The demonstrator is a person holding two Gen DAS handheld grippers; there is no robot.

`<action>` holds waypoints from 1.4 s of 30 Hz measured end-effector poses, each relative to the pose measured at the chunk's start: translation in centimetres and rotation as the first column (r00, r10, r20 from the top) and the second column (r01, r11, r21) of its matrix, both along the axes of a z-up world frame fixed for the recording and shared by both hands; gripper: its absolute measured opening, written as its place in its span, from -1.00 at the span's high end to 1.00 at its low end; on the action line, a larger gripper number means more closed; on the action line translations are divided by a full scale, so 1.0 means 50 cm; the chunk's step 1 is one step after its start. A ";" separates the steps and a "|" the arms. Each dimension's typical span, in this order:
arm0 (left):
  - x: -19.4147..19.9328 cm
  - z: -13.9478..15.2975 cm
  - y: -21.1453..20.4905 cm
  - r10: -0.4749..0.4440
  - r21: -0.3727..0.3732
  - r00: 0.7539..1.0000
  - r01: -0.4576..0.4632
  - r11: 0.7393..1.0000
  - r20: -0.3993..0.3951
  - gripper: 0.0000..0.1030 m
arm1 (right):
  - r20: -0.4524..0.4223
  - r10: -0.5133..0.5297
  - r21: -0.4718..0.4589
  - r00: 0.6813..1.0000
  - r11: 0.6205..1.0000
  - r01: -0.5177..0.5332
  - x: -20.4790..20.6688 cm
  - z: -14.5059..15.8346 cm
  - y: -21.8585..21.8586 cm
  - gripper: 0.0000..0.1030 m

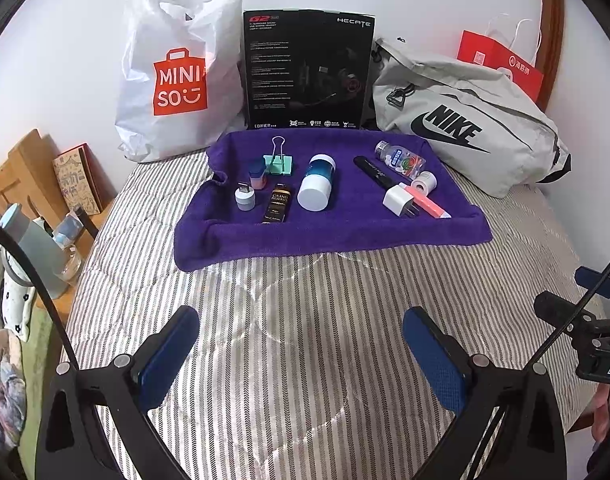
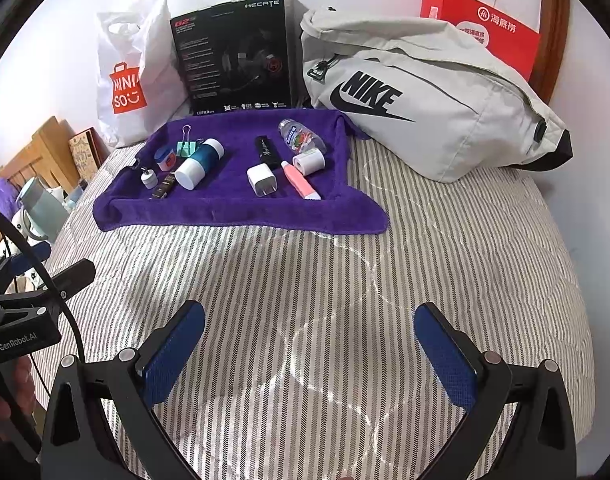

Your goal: Organize rigid objects

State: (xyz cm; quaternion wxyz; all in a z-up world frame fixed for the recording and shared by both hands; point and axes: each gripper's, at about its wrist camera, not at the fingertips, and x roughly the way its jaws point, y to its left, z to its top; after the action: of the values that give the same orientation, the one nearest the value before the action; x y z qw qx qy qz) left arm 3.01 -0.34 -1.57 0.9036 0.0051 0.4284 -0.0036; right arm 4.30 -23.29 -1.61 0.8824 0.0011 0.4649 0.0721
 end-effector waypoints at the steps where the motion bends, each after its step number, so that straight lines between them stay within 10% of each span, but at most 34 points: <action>1: 0.000 0.000 -0.001 0.000 0.001 1.000 0.000 1.000 -0.001 -1.00 | 0.001 0.000 0.000 1.000 1.000 0.000 -0.001 0.000 -0.001 -1.00; 42: -0.008 -0.005 0.009 -0.001 0.005 1.000 0.001 1.000 -0.004 -1.00 | 0.008 0.006 -0.015 1.000 1.000 -0.006 -0.004 0.004 0.001 -1.00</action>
State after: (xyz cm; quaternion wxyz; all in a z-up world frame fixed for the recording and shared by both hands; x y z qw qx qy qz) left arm 2.59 0.11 -1.80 0.9027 0.0074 0.4302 -0.0031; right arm 4.08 -23.25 -1.42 0.8840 -0.0070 0.4620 0.0713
